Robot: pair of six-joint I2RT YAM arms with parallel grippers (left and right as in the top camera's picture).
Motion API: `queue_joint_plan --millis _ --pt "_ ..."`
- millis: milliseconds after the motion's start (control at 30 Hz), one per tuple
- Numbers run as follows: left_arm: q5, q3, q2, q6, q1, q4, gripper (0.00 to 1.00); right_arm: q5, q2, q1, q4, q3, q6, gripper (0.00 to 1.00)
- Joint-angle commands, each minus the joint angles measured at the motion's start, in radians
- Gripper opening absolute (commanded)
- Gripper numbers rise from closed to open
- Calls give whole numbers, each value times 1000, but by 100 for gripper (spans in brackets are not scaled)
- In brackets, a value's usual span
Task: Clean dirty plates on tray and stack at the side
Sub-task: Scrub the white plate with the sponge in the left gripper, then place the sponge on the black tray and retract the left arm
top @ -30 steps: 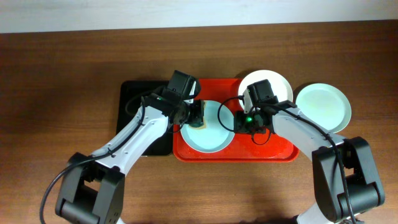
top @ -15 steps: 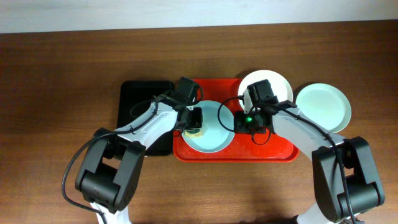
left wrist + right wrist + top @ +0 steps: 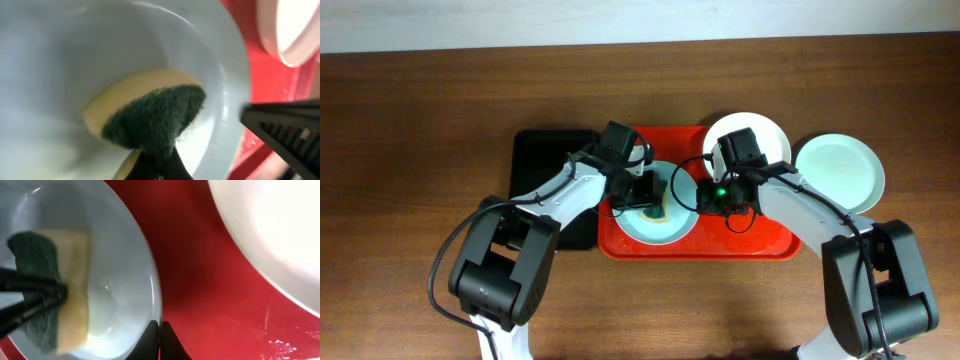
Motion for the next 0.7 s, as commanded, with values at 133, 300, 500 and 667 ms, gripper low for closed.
queue_joint_plan --millis 133,300,500,667 --pt "-148 -12 -215 63 14 -80 0 -25 11 10 2 -7 -6 4" --pt "-349 -12 -352 73 31 -213 0 -25 11 10 2 -7 -6 4" --pt "-615 -13 -401 90 88 -405 0 -25 11 10 2 -7 -6 4" --pt "-615 -33 -397 248 151 -457 0 -25 11 10 3 -7 -6 4"
